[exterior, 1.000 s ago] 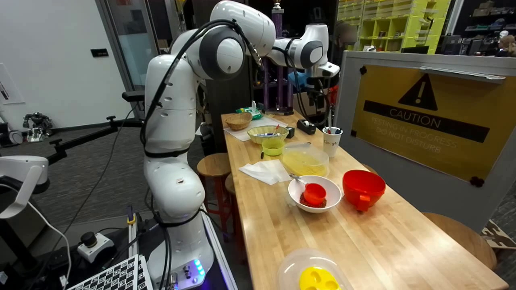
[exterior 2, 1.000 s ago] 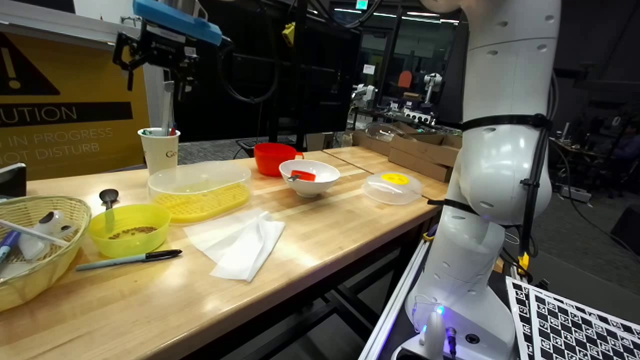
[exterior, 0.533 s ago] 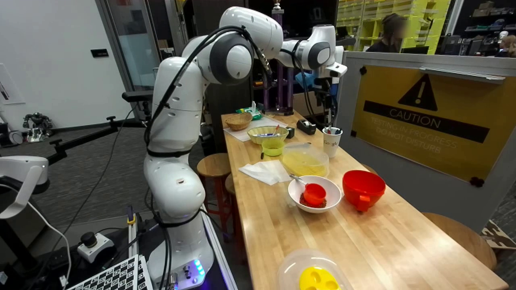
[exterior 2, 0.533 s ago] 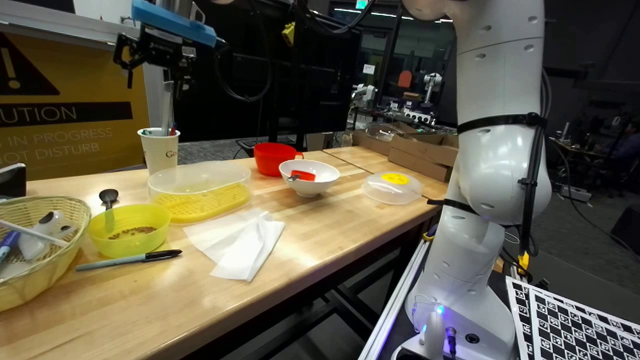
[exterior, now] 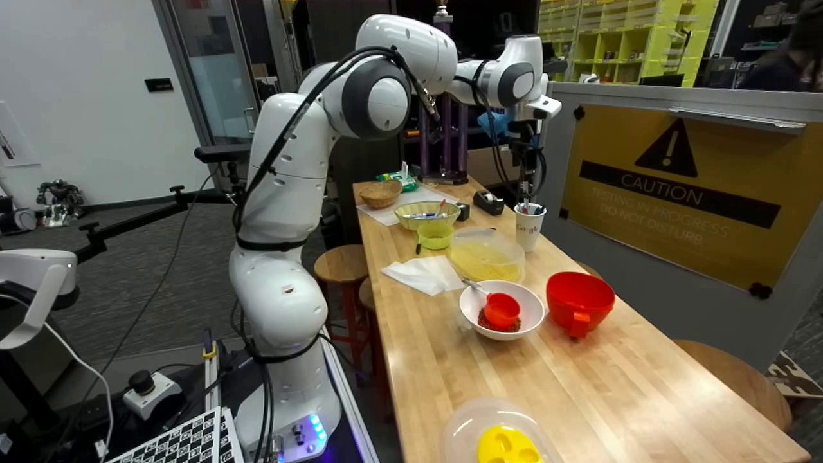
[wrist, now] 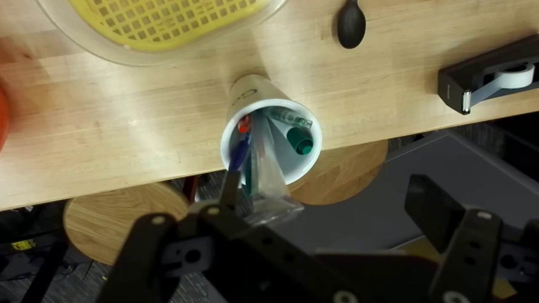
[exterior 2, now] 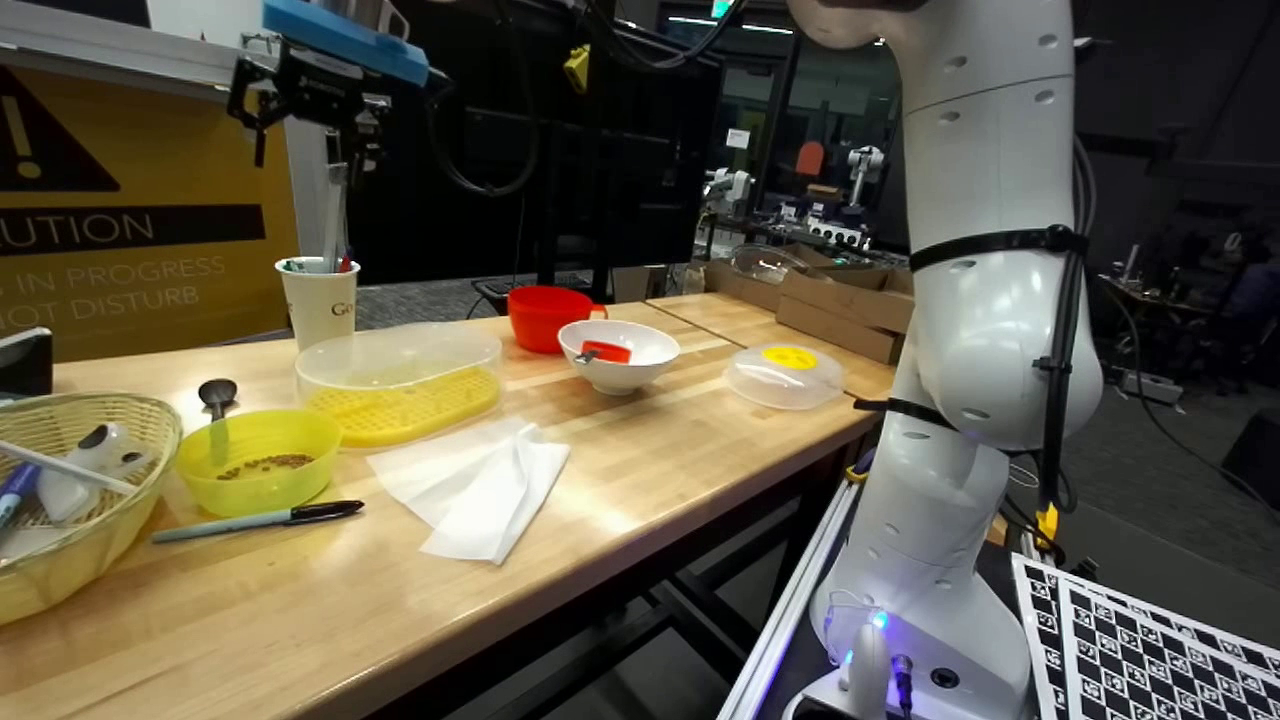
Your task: Remove the straw from the white up and use it to stir the contents of the orange bowl
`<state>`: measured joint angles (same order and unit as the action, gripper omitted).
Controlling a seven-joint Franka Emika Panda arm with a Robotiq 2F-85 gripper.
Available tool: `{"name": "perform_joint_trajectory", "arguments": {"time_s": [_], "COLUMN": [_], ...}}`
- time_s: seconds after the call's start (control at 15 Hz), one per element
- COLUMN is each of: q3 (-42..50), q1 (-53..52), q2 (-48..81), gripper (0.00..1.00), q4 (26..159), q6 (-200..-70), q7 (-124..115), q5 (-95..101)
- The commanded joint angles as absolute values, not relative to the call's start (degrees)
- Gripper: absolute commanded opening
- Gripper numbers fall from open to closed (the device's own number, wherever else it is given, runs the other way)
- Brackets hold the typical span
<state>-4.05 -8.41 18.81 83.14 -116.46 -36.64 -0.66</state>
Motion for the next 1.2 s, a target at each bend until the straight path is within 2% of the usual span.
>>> {"name": "perform_joint_trajectory", "arguments": {"time_s": [0.0,0.2,0.27,0.33,0.4,0.8,0.93,1.0,1.13], "q3": [-2.87,-2.62,-2.55,-2.46,-2.4,-2.2,-2.12,-2.04,-1.97], "q1": [-9.54,-9.49,-9.49,-9.5,-9.51,-9.56,-9.57,-9.59,-9.53], "q2": [20.09,20.61,20.82,20.83,20.87,20.8,20.84,20.85,21.0], "gripper": [1.0,0.98,0.92,0.79,0.71,0.24,0.12,0.02,0.0], "q4": [80.84,80.51,80.39,80.34,80.29,79.93,79.77,79.69,79.39], "q6": [-114.53,-114.34,-114.46,-114.3,-114.35,-114.55,-114.49,-114.5,-114.39], "q7": [-37.82,-37.76,-37.79,-37.82,-37.83,-37.85,-37.75,-37.88,-37.8], "q5": [0.37,0.28,0.25,0.26,0.26,0.47,0.67,0.79,0.73]}}
